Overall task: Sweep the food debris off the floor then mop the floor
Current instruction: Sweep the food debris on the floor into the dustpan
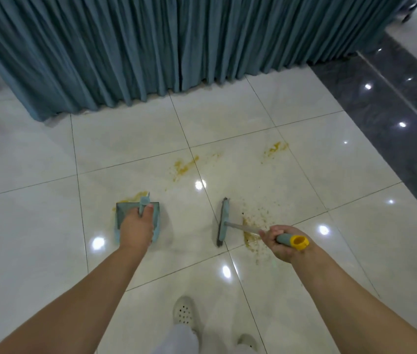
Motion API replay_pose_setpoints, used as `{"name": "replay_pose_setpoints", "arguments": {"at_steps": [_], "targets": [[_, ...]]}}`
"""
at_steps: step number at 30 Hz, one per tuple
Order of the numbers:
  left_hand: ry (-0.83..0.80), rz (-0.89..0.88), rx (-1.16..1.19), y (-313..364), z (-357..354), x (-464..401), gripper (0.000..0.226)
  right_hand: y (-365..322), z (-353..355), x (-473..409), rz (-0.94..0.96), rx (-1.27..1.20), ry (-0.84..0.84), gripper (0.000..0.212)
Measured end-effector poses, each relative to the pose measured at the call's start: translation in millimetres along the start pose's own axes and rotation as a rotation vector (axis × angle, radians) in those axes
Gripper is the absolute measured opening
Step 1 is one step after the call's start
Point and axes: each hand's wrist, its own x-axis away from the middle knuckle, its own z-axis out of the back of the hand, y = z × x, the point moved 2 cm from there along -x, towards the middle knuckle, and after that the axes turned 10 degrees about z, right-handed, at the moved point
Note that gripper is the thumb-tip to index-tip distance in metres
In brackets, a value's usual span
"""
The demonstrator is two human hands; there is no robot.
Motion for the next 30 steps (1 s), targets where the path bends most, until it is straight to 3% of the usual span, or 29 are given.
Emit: {"name": "replay_pose_setpoints", "arguments": {"at_steps": [5, 12, 21, 30], "targets": [[0.059, 0.008, 0.014, -1, 22, -12, 0.033, 41, -9, -11, -0.095, 0.104, -0.033, 0.041], [0.161, 0.042, 0.026, -11, 47, -20, 0.037, 83, -56, 1, -0.188, 0.274, -0.168, 0.015], [0.27, 0.169, 0.093, -21, 62, -23, 0.033, 136, -100, -12, -0.472, 0.454, -0.224, 0.008], [0.331, 0.251, 0.061, -7, 29, -31, 0.035, 109, -153, -54, -0.42, 0.53, -0.245, 0.008]]}}
